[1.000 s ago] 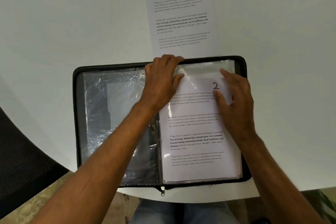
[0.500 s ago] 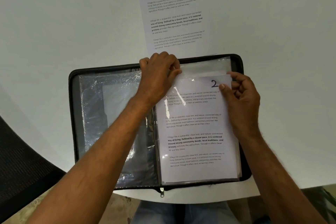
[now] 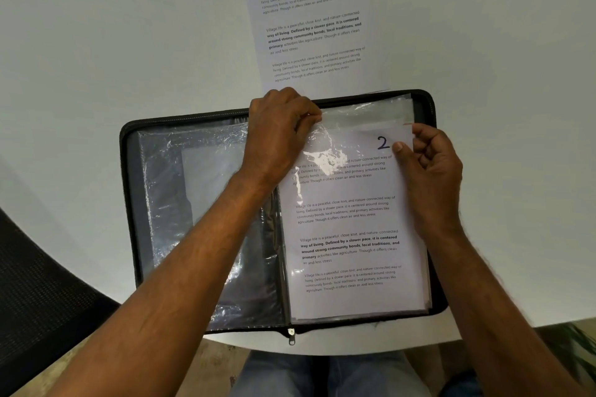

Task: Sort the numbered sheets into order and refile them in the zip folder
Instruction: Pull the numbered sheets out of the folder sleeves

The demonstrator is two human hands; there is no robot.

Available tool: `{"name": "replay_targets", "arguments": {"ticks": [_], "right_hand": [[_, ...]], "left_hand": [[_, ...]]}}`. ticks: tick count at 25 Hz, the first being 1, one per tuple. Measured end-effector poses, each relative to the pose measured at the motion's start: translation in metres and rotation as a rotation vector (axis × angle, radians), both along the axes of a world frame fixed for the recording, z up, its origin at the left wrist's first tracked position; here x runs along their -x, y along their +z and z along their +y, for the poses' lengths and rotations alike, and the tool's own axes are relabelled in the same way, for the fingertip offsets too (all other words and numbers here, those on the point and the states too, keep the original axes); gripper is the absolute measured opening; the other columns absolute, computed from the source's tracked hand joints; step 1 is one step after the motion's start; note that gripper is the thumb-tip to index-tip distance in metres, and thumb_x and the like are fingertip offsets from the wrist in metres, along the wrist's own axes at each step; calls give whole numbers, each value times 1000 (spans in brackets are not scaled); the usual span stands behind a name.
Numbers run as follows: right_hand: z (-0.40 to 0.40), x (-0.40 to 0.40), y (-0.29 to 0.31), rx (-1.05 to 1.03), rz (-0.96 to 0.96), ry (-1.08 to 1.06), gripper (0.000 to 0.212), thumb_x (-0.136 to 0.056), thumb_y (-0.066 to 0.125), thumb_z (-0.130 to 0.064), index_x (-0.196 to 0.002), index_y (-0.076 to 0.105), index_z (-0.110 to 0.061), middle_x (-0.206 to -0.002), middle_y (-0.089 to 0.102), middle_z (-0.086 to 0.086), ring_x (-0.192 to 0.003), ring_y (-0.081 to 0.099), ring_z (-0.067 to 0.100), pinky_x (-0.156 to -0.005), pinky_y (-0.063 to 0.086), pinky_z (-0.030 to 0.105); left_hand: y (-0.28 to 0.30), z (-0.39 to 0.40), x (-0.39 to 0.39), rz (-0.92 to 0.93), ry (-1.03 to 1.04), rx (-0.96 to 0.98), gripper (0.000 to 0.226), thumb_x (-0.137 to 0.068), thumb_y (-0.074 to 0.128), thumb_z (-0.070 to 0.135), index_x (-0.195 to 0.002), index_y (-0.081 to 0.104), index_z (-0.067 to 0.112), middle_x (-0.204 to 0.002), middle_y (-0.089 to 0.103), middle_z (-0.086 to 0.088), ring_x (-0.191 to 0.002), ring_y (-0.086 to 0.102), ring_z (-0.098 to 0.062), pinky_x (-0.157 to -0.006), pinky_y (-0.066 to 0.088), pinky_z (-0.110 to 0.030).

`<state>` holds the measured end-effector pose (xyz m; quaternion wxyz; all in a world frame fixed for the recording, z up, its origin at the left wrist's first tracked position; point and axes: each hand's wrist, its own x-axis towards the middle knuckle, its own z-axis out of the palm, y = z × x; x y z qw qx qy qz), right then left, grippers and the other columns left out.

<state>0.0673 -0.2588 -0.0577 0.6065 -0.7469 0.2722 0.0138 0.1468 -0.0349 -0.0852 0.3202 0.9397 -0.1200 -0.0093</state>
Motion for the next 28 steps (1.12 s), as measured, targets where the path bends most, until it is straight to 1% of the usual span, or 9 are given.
{"name": "replay_targets", "arguments": {"ticks": [5, 10, 13, 15, 17, 19, 23, 25, 28], "right_hand": [[6, -1, 2, 1, 6, -33, 27, -99, 67, -13, -126, 62, -13, -101, 72, -6, -85, 70, 0, -71, 55, 15], [10, 0, 3, 62, 3, -40, 24, -102, 62, -15, -126, 63, -14, -96, 68, -14, -82, 66, -7, -71, 51, 11], [10, 3, 2, 86, 16, -23, 27, -102, 55, -7, -127, 62, -12, -107, 72, -8, -92, 70, -1, -74, 53, 13], [10, 5, 0, 96, 16, -19, 34, -98, 51, 0, -127, 62, -11, -109, 73, -4, -92, 70, 2, -72, 53, 14], [11, 7, -1, 102, 10, -24, 36, -95, 49, 4, -126, 62, -8, -108, 73, -2, -90, 70, 3, -70, 53, 13], [13, 8, -1, 106, 1, -41, 36, -94, 49, 6, -125, 62, -7, -109, 73, 2, -89, 70, 2, -70, 52, 13], [16, 7, -2, 116, -9, -69, 32, -97, 49, 4, -123, 63, -8, -110, 72, 1, -90, 69, 0, -71, 52, 12], [17, 8, -2, 124, -14, -68, 32, -97, 48, 4, -123, 63, -7, -110, 72, 1, -89, 68, 0, -71, 52, 12], [17, 8, -2, 130, -21, -69, 32, -97, 48, 5, -124, 62, -4, -111, 71, 5, -88, 67, -1, -72, 51, 11]], "left_hand": [[3, 4, -1, 13, -3, 6, 12, -97, 66, 30, -102, 76, 25, -97, 71, 9, -95, 60, -12, -92, 29, -28], [9, 5, -3, 87, -53, 7, 8, -100, 63, 26, -102, 70, 23, -96, 63, 9, -93, 54, -8, -94, 30, -32], [15, 4, -7, 190, -113, 18, 11, -103, 57, 22, -103, 67, 23, -94, 63, 12, -92, 54, -8, -97, 33, -36], [17, 5, -9, 246, -124, 49, 20, -101, 53, 14, -106, 70, 23, -98, 67, 13, -96, 58, -6, -102, 34, -40], [16, 6, -11, 295, -133, 47, 30, -96, 53, 5, -101, 74, 25, -97, 66, 14, -96, 59, -6, -106, 36, -45], [14, 7, -14, 327, -138, 26, 34, -90, 57, -1, -91, 77, 27, -93, 66, 13, -92, 62, -10, -105, 42, -51], [16, 6, -29, 423, -155, -2, 35, -85, 65, -3, -80, 80, 28, -94, 72, 7, -94, 66, -15, -102, 48, -50], [19, 4, -33, 443, -177, -31, 30, -89, 67, 2, -86, 81, 29, -96, 72, 7, -96, 65, -15, -103, 47, -48], [22, 0, -33, 423, -209, -46, 20, -98, 66, 18, -110, 75, 31, -104, 64, 8, -95, 60, -11, -104, 45, -46]]}}
